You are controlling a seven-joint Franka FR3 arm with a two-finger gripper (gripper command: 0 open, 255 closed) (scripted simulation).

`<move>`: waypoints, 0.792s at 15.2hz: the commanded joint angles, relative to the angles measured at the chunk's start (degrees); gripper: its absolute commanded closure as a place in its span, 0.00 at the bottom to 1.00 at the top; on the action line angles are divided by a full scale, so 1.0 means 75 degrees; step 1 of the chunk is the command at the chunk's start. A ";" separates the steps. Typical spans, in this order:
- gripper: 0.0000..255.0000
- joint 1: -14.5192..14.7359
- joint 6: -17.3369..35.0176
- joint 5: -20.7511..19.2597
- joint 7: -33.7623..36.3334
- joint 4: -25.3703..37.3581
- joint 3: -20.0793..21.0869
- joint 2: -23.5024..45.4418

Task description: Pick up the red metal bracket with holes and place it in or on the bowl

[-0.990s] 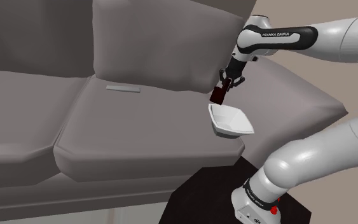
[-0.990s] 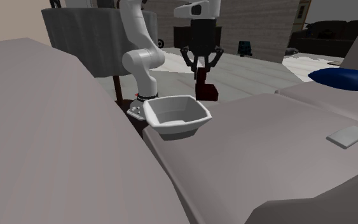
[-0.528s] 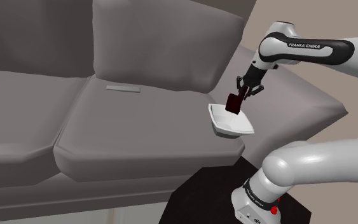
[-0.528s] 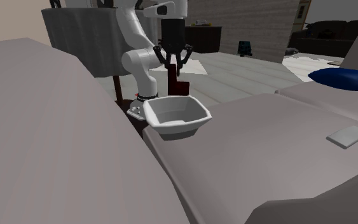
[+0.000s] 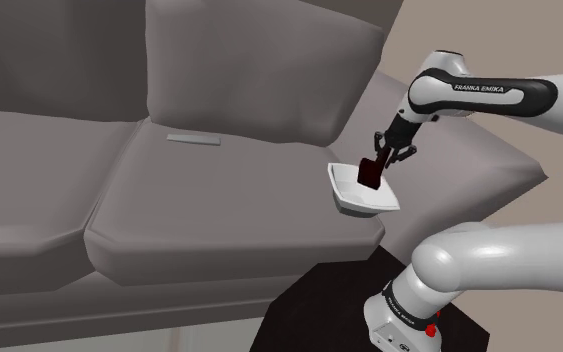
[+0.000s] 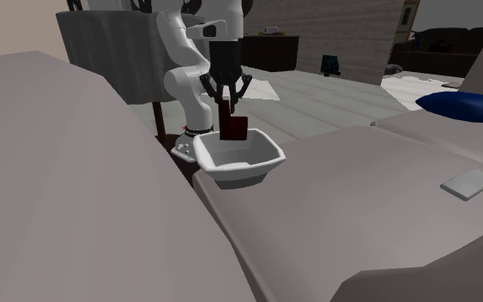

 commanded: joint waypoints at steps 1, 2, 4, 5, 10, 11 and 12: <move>1.00 -0.0003 0.0205 -0.0020 0.0020 -0.0171 -0.0018 0.0028; 1.00 -0.0008 0.0316 -0.0033 0.0023 -0.0258 -0.0036 0.0052; 1.00 -0.0017 0.0540 -0.0061 0.0027 -0.0428 -0.0073 0.0107; 1.00 -0.0021 0.0654 -0.0075 0.0030 -0.0511 -0.0092 0.0138; 1.00 -0.0035 0.1084 -0.0127 0.0037 -0.0808 -0.0164 0.0273; 1.00 -0.0035 0.1085 -0.0126 0.0037 -0.0807 -0.0164 0.0274; 1.00 -0.0034 0.1085 -0.0126 0.0037 -0.0807 -0.0164 0.0274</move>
